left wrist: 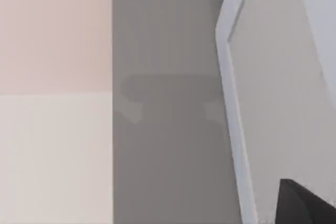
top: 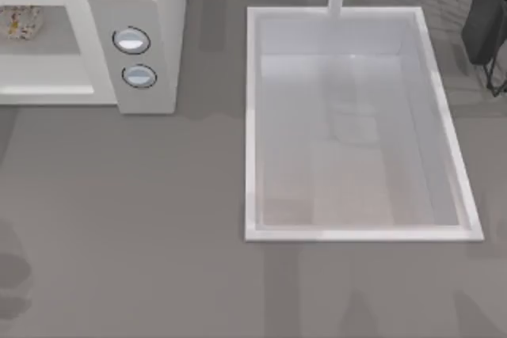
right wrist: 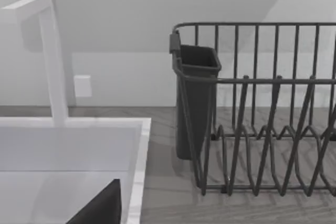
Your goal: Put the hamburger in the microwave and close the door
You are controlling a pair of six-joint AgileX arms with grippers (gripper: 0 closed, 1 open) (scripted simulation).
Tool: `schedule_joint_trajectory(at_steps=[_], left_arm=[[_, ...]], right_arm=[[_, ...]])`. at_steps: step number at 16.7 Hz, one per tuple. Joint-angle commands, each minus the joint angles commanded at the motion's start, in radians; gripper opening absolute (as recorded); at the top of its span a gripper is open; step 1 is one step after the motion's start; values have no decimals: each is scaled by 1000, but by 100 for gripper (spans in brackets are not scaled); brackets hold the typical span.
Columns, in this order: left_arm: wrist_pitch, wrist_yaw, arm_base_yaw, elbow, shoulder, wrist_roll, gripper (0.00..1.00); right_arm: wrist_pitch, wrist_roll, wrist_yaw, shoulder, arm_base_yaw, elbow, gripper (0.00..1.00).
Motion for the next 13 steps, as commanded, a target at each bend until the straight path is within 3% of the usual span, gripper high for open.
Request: schedule_joint_trajectory(at_steps=[4, 13], left_arm=[[-62, 68, 72, 102, 37, 36, 0], [5, 86, 67, 55, 49, 28, 0]], right_arm=[[0, 0, 0, 0, 0, 0, 100], [0, 0, 0, 0, 0, 0, 100]])
